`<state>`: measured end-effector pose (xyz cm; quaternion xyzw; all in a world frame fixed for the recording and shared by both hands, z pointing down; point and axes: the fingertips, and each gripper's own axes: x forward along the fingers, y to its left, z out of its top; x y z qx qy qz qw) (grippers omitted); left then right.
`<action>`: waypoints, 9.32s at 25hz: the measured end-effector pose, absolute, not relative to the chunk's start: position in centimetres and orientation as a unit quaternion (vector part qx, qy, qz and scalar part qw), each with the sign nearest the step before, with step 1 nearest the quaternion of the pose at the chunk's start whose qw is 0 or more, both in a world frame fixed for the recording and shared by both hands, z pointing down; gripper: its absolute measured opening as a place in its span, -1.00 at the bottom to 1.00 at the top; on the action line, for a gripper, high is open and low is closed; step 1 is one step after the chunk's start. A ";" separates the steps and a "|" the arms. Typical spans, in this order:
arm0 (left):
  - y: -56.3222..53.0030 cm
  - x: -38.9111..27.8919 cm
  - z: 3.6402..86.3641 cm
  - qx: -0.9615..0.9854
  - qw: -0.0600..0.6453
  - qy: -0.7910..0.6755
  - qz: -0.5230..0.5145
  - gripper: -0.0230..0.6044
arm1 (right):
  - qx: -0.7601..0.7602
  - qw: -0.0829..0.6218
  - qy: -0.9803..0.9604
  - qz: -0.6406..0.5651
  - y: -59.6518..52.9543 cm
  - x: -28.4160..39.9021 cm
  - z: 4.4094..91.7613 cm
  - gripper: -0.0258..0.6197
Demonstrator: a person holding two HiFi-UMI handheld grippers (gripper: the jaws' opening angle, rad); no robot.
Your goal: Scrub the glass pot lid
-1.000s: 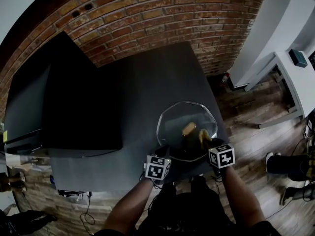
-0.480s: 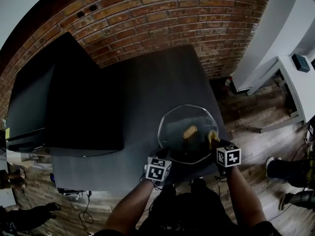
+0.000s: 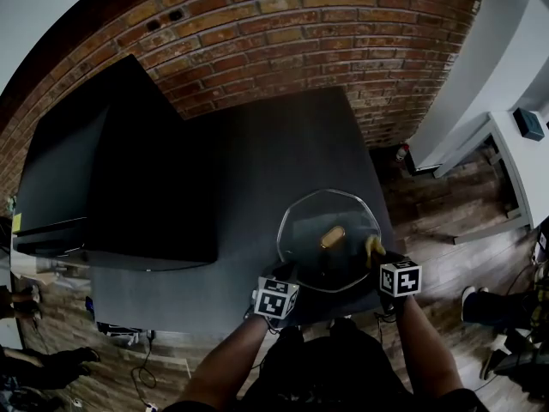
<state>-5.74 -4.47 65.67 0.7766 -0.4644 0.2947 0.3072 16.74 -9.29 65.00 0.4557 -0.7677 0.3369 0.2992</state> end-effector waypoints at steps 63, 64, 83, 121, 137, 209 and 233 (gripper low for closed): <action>-10.8 -5.1 64.8 0.770 0.319 -0.460 0.307 -0.82 | 0.187 0.490 -0.831 0.185 -22.6 2.5 63.8 -0.76; -10.8 -5.1 64.8 0.770 0.319 -0.459 0.307 -0.82 | 0.193 0.486 -0.831 0.191 -22.7 2.9 63.8 -0.76; -10.8 -5.0 64.7 0.768 0.325 -0.462 0.302 -0.82 | 0.237 0.453 -0.822 0.252 -23.7 6.5 64.2 -0.76; -6.6 -7.6 65.8 0.736 0.335 -0.517 0.283 -0.82 | -0.164 0.533 -0.828 -0.061 -8.4 -10.2 64.0 -0.77; -6.4 -7.6 66.0 0.733 0.340 -0.519 0.277 -0.82 | -0.061 0.551 -0.832 0.016 -12.9 -11.2 64.7 -0.76; -6.2 -8.3 66.1 0.780 0.298 -0.448 0.321 -0.82 | 0.415 0.428 -0.757 0.267 -12.9 17.1 64.6 -0.77; -6.1 -8.2 66.2 0.822 0.259 -0.373 0.343 -0.82 | 0.496 0.354 -0.734 0.300 -3.4 12.6 65.0 -0.77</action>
